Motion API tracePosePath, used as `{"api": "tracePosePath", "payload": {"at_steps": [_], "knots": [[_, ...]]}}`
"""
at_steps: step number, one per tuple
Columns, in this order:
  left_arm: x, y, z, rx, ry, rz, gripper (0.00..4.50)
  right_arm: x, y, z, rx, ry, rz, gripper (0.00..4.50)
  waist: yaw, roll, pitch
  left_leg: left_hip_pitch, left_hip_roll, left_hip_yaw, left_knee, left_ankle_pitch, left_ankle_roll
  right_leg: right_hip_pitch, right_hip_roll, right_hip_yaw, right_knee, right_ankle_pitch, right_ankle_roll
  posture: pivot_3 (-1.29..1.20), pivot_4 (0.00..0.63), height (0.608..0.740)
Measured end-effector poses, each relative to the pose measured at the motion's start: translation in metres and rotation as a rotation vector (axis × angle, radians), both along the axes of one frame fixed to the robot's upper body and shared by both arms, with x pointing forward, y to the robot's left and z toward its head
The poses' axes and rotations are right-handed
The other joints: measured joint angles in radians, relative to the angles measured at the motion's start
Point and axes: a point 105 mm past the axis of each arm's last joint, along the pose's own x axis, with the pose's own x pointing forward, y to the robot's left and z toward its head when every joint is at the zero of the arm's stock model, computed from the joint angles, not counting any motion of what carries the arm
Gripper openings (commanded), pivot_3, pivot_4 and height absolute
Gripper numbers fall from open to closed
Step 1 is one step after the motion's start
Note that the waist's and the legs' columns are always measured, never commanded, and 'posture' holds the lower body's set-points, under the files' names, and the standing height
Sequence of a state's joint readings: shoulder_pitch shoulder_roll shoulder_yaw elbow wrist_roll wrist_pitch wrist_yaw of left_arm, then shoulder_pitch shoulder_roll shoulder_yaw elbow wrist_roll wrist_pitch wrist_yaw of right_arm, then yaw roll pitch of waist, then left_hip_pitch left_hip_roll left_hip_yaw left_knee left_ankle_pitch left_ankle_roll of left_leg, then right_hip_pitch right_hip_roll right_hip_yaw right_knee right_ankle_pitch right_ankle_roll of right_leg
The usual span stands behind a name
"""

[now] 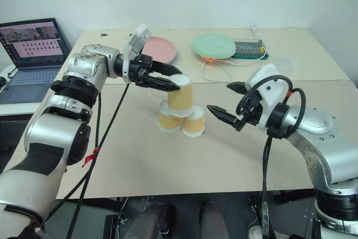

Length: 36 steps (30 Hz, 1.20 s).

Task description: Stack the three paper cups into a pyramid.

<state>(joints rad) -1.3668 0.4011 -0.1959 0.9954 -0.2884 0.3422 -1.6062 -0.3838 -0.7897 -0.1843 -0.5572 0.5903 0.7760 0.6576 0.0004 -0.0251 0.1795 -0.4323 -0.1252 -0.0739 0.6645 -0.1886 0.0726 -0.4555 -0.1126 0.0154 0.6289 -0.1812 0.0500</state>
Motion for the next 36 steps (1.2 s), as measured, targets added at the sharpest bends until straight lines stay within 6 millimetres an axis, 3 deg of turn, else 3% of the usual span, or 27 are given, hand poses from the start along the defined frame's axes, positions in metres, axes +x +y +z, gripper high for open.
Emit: {"api": "tracePosePath", "payload": {"at_steps": [14,16,22,24,27,30,33,36], "knots": [[0.001,0.006,0.008,-0.043,0.003,0.020,4.42,-0.001,0.002,0.000,0.003,0.008,0.021,4.50,-0.003,0.000,0.000,0.000,0.000,0.000,0.002,0.000,0.000,0.000,0.000,0.000,0.001,0.000,0.000,0.00,0.150,0.717],[0.001,0.013,0.018,-0.080,0.002,0.032,4.42,-0.001,0.003,-0.001,0.002,0.010,0.024,4.50,-0.006,0.000,0.000,0.000,0.000,0.000,0.002,0.000,0.001,0.000,0.000,0.000,0.001,0.000,0.000,0.00,0.150,0.717],[-0.004,0.043,0.080,-0.269,-0.054,0.097,4.42,-0.001,0.003,-0.001,0.002,0.012,0.028,4.50,-0.015,0.000,0.000,0.000,0.000,0.000,0.003,-0.001,0.001,0.000,0.000,0.000,0.002,0.000,0.000,0.00,0.150,0.717],[0.003,0.057,0.094,-0.359,-0.083,0.214,4.42,-0.001,0.002,-0.001,0.003,0.011,0.024,4.50,-0.015,0.000,0.000,0.000,0.000,0.000,0.004,-0.001,0.001,0.000,0.000,0.000,0.003,0.000,0.000,0.00,0.150,0.717],[0.025,0.093,0.107,-0.492,-0.191,0.563,4.42,0.012,-0.013,-0.002,-0.009,-0.012,-0.098,4.50,-0.015,0.001,-0.001,0.003,0.000,0.000,0.004,-0.001,0.000,0.001,0.000,0.002,0.003,0.000,0.000,0.00,0.150,0.717],[0.035,0.134,0.090,-0.606,-0.176,0.868,4.42,0.039,-0.054,-0.009,-0.041,-0.028,-0.370,4.50,-0.013,0.001,-0.001,0.003,0.000,0.001,0.004,-0.001,-0.001,0.001,0.000,0.003,0.003,0.002,0.001,0.00,0.150,0.717],[0.028,0.163,0.038,-0.590,-0.144,1.115,4.42,0.057,-0.102,-0.019,-0.101,-0.059,-0.641,4.50,-0.010,0.002,-0.002,0.003,0.000,0.003,0.004,0.002,-0.006,0.000,0.000,0.005,0.004,0.002,0.000,0.00,0.150,0.717],[0.017,0.193,-0.014,-0.569,-0.058,1.343,4.42,0.062,-0.135,-0.042,-0.138,-0.048,-0.823,4.50,-0.002,0.000,-0.003,0.002,0.000,0.003,0.004,0.003,-0.008,0.000,0.001,0.005,0.003,0.002,0.000,0.00,0.150,0.717]]}}
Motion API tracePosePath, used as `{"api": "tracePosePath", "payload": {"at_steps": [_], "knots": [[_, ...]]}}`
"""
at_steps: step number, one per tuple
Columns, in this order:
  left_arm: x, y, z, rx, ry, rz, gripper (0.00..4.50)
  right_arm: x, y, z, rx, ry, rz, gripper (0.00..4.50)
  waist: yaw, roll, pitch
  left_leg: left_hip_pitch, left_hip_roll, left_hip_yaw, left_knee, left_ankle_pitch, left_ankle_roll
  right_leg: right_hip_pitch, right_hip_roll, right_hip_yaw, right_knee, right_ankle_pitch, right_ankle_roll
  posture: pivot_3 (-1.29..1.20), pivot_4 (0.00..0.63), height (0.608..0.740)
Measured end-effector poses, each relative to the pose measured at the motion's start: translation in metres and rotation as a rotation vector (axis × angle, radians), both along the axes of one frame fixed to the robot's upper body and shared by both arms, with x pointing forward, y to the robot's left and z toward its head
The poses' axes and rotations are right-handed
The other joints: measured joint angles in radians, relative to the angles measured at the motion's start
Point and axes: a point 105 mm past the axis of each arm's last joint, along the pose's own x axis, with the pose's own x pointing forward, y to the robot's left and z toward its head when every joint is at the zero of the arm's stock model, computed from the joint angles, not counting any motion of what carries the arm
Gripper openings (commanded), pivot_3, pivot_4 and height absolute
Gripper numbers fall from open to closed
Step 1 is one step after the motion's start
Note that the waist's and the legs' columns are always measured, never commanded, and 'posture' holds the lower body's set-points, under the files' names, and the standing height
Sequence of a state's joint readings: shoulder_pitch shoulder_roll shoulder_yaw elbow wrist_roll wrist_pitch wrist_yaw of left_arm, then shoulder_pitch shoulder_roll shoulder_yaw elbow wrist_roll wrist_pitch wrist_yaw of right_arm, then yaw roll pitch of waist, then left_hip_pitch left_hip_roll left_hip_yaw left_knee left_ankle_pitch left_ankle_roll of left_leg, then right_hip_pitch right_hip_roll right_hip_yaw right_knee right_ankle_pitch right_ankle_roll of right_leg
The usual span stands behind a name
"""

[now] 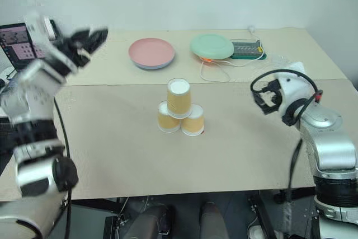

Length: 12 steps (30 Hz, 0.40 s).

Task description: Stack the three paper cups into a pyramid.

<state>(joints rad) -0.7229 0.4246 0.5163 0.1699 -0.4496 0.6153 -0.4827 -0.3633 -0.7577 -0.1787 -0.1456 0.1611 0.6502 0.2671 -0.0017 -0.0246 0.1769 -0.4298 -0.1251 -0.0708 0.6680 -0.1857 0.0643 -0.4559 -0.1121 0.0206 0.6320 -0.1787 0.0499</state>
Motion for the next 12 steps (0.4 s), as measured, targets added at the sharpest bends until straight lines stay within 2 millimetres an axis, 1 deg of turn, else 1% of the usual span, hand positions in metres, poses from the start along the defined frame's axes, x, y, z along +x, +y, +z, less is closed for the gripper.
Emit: {"api": "tracePosePath", "payload": {"at_steps": [2,3,4,6,9,12], "knots": [[-0.011,0.022,-0.031,0.000,0.070,0.156,4.42,0.000,-0.010,-0.017,-0.014,-0.006,-0.064,4.50,0.001,0.000,0.000,0.001,0.000,0.001,0.000,0.000,0.000,0.000,0.000,0.001,0.001,0.001,0.000,0.00,0.150,0.717],[-0.019,0.034,-0.046,0.000,0.098,0.245,4.42,0.001,-0.012,-0.024,-0.014,-0.018,-0.074,4.50,0.001,0.000,0.000,0.002,0.000,0.001,-0.001,-0.003,0.003,0.000,0.001,0.001,0.000,0.001,-0.001,0.00,0.150,0.717],[-0.025,0.043,-0.057,-0.002,0.119,0.309,4.42,0.001,-0.010,-0.030,-0.007,-0.030,-0.072,4.50,0.002,0.000,0.000,0.002,0.000,0.001,-0.001,-0.005,0.001,0.001,0.001,0.001,0.000,0.001,-0.001,0.00,0.150,0.717],[-0.034,0.055,-0.072,0.018,0.131,0.406,4.42,0.003,-0.009,-0.036,0.005,-0.066,-0.073,4.50,0.004,0.000,0.000,0.005,0.000,0.002,-0.001,-0.007,-0.002,0.004,0.001,0.001,0.000,0.003,-0.001,0.00,0.150,0.717],[-0.044,0.065,-0.082,0.047,0.123,0.482,4.42,0.004,-0.018,-0.043,0.008,-0.088,-0.114,4.50,0.011,0.000,0.000,0.013,0.001,0.001,-0.001,-0.007,-0.004,0.014,0.002,-0.001,-0.003,0.004,0.000,0.00,0.150,0.717],[-0.046,0.067,-0.078,0.053,0.097,0.508,4.42,0.005,-0.021,-0.047,0.028,-0.105,-0.127,4.50,0.015,0.000,0.000,0.018,0.001,0.001,-0.001,-0.007,-0.004,0.021,0.002,-0.003,-0.005,0.004,0.001,0.00,0.150,0.717]]}}
